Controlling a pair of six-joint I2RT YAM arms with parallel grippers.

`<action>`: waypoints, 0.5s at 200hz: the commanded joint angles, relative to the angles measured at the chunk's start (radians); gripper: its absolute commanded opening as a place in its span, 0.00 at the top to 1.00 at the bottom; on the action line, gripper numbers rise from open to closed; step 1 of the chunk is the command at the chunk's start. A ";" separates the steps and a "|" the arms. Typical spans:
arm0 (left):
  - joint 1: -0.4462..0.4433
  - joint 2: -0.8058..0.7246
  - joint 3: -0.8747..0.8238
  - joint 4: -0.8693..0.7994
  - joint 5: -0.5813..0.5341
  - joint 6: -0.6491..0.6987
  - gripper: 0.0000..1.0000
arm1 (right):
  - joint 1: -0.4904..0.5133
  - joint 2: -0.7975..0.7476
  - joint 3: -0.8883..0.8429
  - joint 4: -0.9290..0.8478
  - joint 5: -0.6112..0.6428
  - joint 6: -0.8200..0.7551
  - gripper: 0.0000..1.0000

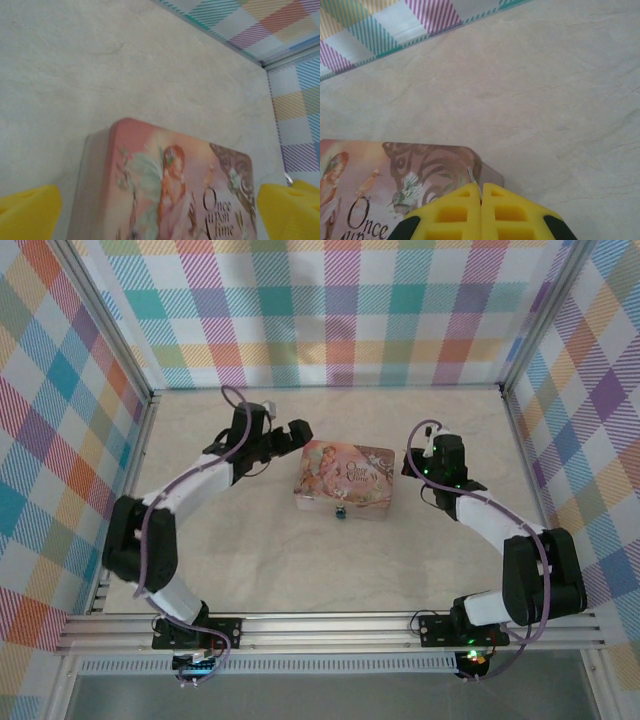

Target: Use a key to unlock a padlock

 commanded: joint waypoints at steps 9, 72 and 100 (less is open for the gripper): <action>-0.045 -0.099 -0.141 0.031 0.000 -0.007 0.02 | -0.015 0.092 0.087 0.002 0.031 -0.023 1.00; -0.263 -0.275 -0.404 0.158 -0.085 0.022 0.15 | -0.031 0.317 0.357 -0.115 -0.067 -0.063 1.00; -0.332 -0.252 -0.466 0.241 -0.141 0.006 0.10 | -0.031 0.428 0.508 -0.219 -0.148 -0.061 1.00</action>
